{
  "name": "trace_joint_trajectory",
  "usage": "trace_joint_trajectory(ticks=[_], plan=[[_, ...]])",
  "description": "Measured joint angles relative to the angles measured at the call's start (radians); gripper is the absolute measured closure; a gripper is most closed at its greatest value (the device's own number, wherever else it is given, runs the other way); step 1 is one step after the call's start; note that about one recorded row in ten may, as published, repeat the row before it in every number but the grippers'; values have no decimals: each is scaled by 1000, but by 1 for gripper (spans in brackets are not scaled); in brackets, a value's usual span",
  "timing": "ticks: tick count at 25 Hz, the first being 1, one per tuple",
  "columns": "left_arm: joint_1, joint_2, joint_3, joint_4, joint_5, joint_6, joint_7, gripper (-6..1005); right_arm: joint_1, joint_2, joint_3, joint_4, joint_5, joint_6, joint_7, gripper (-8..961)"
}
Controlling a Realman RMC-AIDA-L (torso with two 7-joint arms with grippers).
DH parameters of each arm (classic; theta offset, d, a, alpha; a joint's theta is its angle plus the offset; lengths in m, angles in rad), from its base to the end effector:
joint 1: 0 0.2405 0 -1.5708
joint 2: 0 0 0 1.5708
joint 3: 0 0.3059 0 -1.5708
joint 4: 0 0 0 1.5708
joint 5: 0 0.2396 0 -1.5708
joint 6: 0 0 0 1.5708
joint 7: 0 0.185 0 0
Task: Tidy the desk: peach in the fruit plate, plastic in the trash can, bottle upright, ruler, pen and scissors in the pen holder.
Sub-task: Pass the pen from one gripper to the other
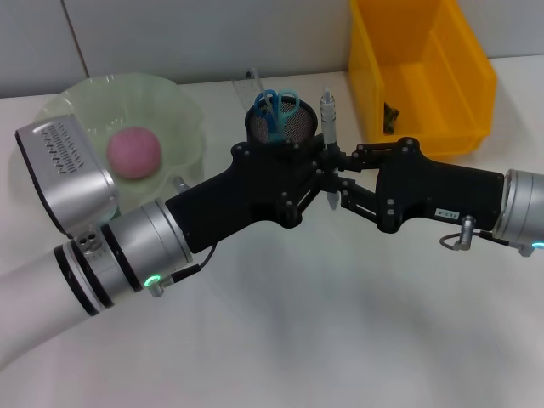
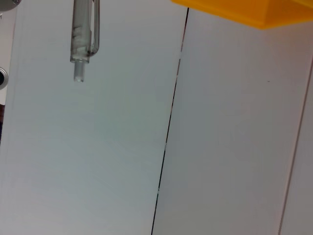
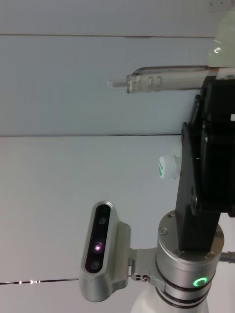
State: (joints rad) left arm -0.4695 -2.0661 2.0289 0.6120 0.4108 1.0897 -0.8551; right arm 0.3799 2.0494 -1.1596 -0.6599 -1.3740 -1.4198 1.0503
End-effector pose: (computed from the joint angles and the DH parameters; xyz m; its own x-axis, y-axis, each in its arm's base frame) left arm -0.1855 0.3733 -0.1626 0.6154 0.1119 0.7802 0.3895 -0.9037 -0.1776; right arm 0.2789 0.3783 -0.0653 0.7702 -0.0284 -0.6372 -0.2962 -0.9007 -0.3178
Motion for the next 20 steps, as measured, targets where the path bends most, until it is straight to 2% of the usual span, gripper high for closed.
trace_joint_trajectory(ticks=[2, 8, 20], plan=[[-1, 0, -1, 0, 0, 0, -1, 849, 1, 0, 0, -2, -1, 0, 1, 707], [-2, 1, -3, 0, 0, -1, -4, 849, 1, 1, 0, -5, -2, 1, 1, 702], [-3, 1, -3, -1, 1, 1, 0, 848, -1, 2, 0, -6, -3, -2, -3, 801]])
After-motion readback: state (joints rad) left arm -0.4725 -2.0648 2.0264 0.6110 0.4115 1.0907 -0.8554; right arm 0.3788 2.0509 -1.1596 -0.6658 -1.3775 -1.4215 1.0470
